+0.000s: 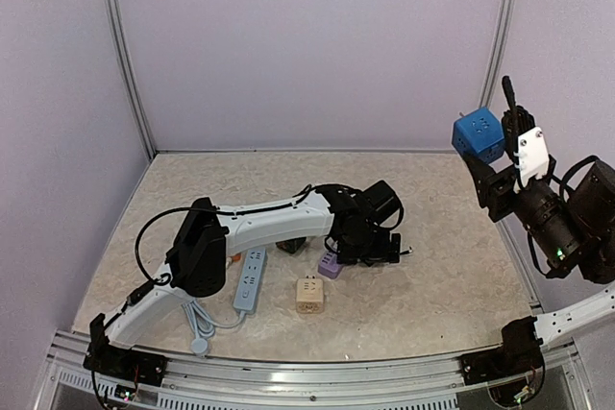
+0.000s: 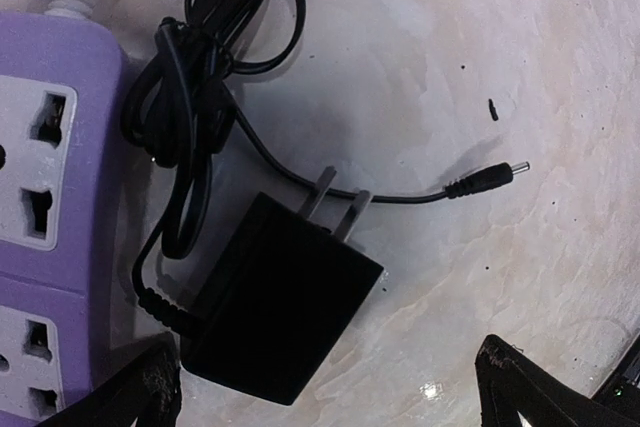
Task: Insert the plug
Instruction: Move the plug to the center of the board, then adjust the plug.
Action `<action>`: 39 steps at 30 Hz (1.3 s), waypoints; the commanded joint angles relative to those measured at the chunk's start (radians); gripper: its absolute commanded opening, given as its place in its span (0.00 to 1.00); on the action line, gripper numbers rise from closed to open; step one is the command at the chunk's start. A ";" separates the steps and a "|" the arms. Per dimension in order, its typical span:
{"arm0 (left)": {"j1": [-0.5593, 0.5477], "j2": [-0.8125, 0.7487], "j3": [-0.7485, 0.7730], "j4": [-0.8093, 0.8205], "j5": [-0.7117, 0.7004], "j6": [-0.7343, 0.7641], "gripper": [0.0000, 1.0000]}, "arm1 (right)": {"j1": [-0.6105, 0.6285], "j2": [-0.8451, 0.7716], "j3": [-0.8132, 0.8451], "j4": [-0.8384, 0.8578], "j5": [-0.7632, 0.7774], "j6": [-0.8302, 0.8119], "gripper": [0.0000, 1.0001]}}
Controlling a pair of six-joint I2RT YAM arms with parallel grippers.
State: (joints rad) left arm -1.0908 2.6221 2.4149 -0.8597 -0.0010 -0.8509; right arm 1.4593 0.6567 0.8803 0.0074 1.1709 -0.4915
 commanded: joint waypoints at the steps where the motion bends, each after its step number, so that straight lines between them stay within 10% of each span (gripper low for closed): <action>1: 0.016 0.040 0.017 -0.045 -0.061 -0.026 0.99 | 0.006 -0.017 0.012 0.003 0.013 0.025 0.00; 16: -0.002 0.138 0.015 0.471 0.514 0.030 0.99 | 0.006 -0.012 0.043 0.007 0.011 0.024 0.00; 30: 0.074 -0.383 -0.393 0.331 0.022 0.147 0.99 | 0.006 0.107 0.094 -0.073 0.033 0.100 0.00; 39: 0.087 -0.621 -0.676 0.255 -0.120 0.137 0.99 | -0.033 0.218 0.310 -0.419 -0.017 0.545 0.00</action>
State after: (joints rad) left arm -1.0050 2.0586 1.8923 -0.5175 -0.0143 -0.7265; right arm 1.4536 0.8330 1.0725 -0.2070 1.1885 -0.2222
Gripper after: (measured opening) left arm 0.990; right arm 0.596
